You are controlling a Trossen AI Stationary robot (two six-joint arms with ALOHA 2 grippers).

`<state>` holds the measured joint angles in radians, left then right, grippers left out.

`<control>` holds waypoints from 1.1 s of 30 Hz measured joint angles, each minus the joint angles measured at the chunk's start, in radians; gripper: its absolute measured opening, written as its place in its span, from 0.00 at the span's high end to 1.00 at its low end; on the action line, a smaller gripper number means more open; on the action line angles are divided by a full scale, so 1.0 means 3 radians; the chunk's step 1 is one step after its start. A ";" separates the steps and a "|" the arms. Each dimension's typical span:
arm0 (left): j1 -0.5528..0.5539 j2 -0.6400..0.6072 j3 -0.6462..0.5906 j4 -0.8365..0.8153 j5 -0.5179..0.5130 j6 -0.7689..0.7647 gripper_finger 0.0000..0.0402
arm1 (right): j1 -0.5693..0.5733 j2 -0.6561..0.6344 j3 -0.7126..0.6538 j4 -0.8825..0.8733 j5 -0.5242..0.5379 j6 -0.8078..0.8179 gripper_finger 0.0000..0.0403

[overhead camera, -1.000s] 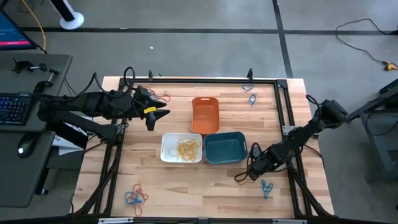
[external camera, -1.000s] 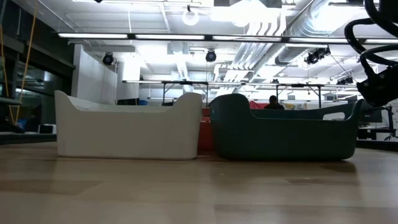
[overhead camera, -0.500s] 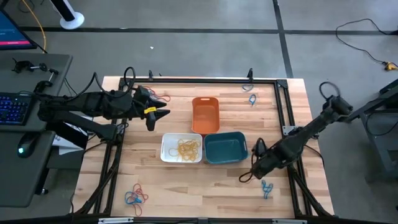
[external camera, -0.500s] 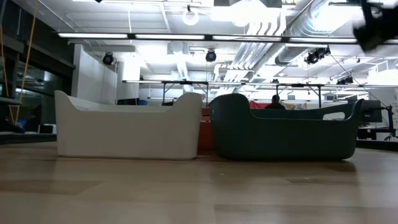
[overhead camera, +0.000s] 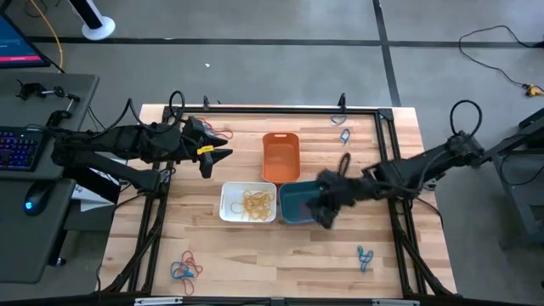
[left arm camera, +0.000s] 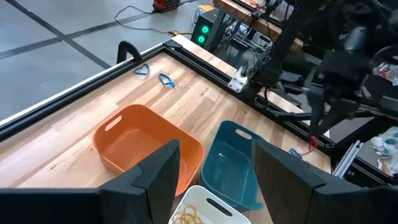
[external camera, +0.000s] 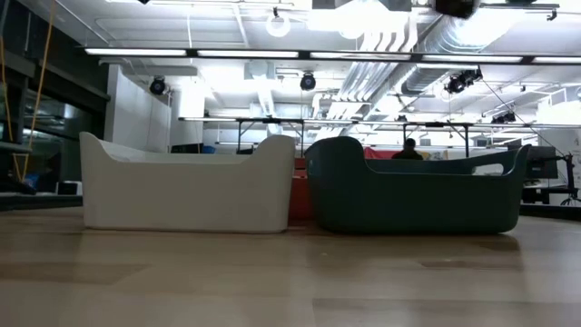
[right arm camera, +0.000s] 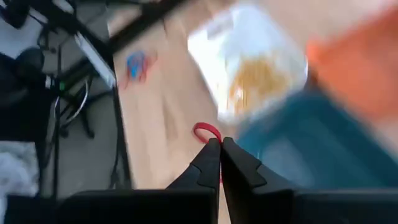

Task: Sort rubber bands into baskets
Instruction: Put the red rubber band into the orange bin

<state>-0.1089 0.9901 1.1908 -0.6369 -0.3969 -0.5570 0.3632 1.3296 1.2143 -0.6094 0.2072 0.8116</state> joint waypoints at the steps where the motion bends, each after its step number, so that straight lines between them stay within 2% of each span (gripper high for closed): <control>1: 0.0000 0.0000 0.0000 0.0004 0.0001 -0.0007 0.52 | -0.0119 0.0049 0.0002 0.0154 -0.0024 -0.0185 1.00; 8: -0.0030 0.0000 0.0000 0.0020 0.0012 -0.0148 0.52 | -0.0972 0.0408 0.0002 0.0963 -0.0047 -0.0998 1.00; 15: -0.0314 0.0000 0.0000 0.0017 0.0033 -0.0218 0.52 | -0.1601 0.0721 0.0003 0.0884 0.0006 -0.1343 1.00; 19: -0.0497 0.0000 0.0000 0.0003 0.0032 -0.0328 0.52 | -0.1787 0.0982 0.0003 0.0853 -0.0041 -0.1430 1.00; 25: -0.0731 0.0000 0.0000 -0.0105 0.0009 -0.0518 0.52 | -0.1865 0.1294 0.0003 0.0942 -0.0388 -0.1379 1.00; 29: -0.0812 0.0000 0.0000 -0.0186 0.0006 -0.0613 0.52 | -0.1925 0.1330 0.0003 0.0954 -0.0669 -0.1325 0.91; 33: -0.0843 0.0000 0.0000 -0.0236 0.0004 -0.0632 0.52 | -0.1960 0.1323 0.0003 0.0952 -0.0678 -0.1303 0.71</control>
<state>-0.3619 0.9901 1.1908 -0.7078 -0.3958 -0.7467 -0.2249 1.7265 1.2152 -0.3237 0.0037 0.4208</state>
